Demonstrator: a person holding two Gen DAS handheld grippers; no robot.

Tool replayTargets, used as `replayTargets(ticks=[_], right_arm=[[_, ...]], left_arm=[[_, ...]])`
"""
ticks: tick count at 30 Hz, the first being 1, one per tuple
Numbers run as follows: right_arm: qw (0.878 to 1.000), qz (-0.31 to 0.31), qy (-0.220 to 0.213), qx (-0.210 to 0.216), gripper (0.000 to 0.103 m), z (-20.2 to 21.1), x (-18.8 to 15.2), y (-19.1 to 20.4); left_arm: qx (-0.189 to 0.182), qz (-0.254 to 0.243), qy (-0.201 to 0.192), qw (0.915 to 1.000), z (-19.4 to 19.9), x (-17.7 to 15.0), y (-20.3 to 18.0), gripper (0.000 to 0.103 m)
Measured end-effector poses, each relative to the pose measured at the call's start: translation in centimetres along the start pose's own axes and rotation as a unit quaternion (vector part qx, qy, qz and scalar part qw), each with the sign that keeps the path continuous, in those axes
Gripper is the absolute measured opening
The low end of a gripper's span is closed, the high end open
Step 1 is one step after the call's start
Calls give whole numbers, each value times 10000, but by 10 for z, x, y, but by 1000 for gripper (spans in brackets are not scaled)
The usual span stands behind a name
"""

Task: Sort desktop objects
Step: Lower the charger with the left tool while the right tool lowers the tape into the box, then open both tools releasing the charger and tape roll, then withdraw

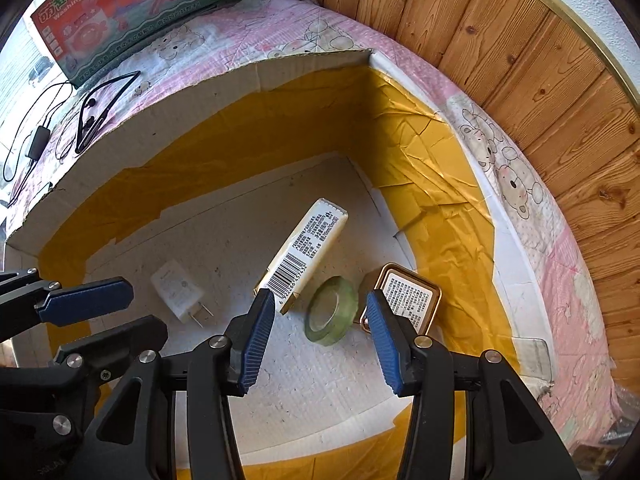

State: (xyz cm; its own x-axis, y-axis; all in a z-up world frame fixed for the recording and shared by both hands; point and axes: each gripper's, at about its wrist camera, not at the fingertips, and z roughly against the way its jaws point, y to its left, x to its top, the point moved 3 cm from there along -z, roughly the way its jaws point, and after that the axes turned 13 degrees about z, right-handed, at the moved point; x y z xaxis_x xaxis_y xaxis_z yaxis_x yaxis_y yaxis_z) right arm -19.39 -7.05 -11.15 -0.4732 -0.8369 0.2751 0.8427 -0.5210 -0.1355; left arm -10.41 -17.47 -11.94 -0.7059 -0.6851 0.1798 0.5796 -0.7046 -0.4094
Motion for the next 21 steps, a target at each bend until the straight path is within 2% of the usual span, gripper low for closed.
replayTargets(ticks=[8, 21], right_arm=[[10000, -2, -90, -10, 50, 22, -5, 2], [9999, -64, -143, -2, 50, 51, -36, 16]], left_arm=[[-21, -20, -86, 10000, 10, -3, -5, 35], [-41, -154, -408, 9990, 41, -16, -15, 36]])
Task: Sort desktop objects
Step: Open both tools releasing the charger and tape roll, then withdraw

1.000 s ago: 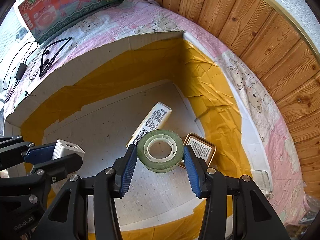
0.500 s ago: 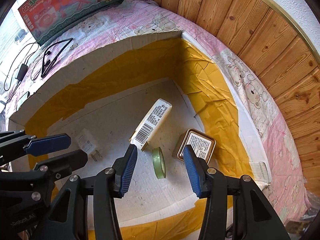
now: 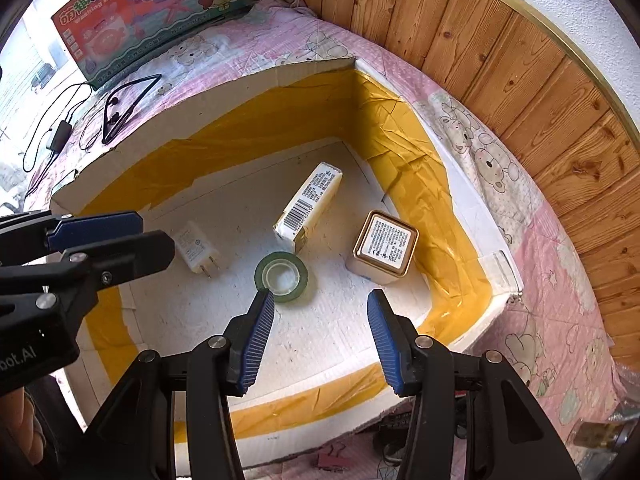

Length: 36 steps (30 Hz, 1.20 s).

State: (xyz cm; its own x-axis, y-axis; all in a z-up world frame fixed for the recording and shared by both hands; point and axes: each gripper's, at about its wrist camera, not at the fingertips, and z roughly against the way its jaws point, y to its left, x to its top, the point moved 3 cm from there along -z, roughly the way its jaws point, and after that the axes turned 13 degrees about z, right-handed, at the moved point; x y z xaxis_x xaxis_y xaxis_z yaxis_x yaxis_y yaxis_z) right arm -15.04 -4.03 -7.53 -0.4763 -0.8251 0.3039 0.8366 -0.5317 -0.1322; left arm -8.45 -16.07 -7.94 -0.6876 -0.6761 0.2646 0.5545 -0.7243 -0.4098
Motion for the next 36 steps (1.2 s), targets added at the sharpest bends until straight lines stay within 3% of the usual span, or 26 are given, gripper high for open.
replayTargets(ticks=[17, 36], right_arm=[[9996, 108, -270, -17, 56, 42, -19, 30], [9908, -376, -1297, 8, 56, 95, -72, 41]], left_arm=[[-106, -67, -212, 9997, 28, -15, -6, 36], [-146, -442, -412, 9981, 51, -43, -20, 36]])
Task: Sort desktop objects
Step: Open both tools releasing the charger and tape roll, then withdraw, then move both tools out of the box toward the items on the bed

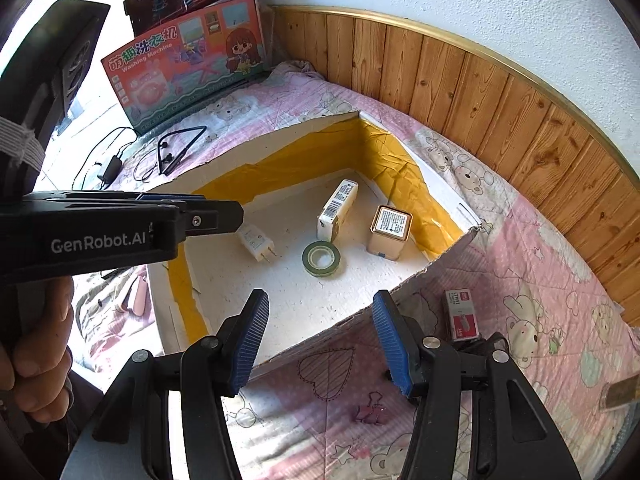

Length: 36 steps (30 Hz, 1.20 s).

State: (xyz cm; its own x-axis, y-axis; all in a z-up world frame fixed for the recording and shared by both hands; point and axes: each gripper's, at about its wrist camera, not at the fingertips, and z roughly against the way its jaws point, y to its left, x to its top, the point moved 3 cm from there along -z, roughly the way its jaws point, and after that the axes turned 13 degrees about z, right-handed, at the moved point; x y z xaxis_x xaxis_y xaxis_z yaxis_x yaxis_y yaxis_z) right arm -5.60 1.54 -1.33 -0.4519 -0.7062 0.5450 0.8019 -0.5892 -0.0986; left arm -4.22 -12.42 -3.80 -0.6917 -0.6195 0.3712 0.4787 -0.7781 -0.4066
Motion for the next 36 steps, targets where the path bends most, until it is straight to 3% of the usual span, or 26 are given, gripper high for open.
replayTargets(ticks=[9, 19, 23, 27, 36], right_arm=[[9984, -204, -527, -26, 56, 28, -42, 7], [9912, -1055, -781, -146, 58, 56, -112, -25], [9867, -1496, -601, -228, 60, 51, -151, -37], [9798, -1965, -154, -338, 60, 34, -189, -46], [9585, -2797, 539, -126, 60, -11, -255, -46]], left_arm=[[-35, -360, -63, 9993, 4, -20, -19, 37], [-335, -1294, -36, 9910, 4, -66, -65, 38], [-422, -1744, 246, 9835, -11, -94, -86, 39], [-419, -2134, 680, 9737, -32, -127, -103, 40], [83, -2113, 1530, 9653, -105, -175, -96, 43]])
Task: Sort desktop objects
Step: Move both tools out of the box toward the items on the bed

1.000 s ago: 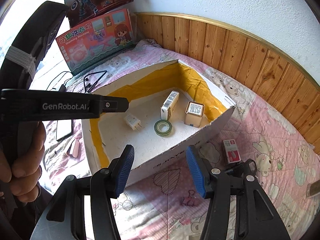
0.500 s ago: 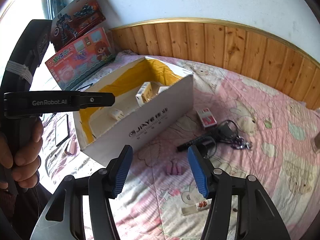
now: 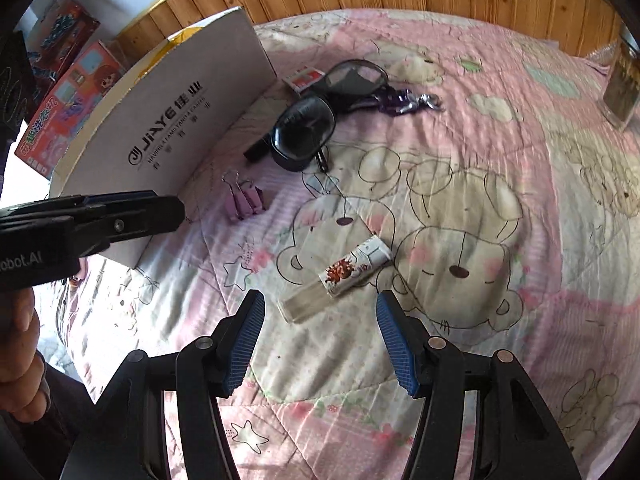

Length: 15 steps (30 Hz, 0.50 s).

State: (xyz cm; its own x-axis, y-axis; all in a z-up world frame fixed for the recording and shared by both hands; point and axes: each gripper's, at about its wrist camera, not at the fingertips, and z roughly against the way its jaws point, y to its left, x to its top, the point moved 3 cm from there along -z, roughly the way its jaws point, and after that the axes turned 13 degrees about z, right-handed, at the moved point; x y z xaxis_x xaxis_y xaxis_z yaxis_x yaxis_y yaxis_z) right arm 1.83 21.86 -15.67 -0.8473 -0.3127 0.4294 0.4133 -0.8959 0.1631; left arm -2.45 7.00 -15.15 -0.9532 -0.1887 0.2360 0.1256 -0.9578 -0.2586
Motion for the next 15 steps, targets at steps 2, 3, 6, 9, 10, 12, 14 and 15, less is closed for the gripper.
replayTargets(ticks=[2, 3, 6, 9, 10, 12, 14, 15], right_arm=[[10000, -65, 37, 37, 60, -6, -1, -2], [10000, -79, 42, 7, 60, -8, -2, -4], [9998, -158, 102, -8, 60, -19, -2, -7], [9999, -125, 53, -89, 60, -24, 0, -7], [9999, -74, 50, -114, 60, -26, 2, -6], [9998, 65, 26, -187, 61, -27, 4, -1], [9986, 372, 24, -373, 60, -30, 6, 7], [9971, 563, 17, -509, 57, -31, 6, 12]], left_arm=[[80, 69, 78, 9999, -14, 0, 4, 45], [144, 113, 88, 9998, -21, 2, 5, 45], [181, 336, 62, 9993, -35, 8, 14, 47], [136, 541, 51, 9984, -46, 13, 19, 48], [131, 578, 64, 9982, -49, 14, 20, 49], [138, 562, -14, 9983, -52, 14, 17, 53], [196, 479, -63, 9986, -53, 13, 13, 59], [229, 418, -112, 9988, -53, 13, 10, 59]])
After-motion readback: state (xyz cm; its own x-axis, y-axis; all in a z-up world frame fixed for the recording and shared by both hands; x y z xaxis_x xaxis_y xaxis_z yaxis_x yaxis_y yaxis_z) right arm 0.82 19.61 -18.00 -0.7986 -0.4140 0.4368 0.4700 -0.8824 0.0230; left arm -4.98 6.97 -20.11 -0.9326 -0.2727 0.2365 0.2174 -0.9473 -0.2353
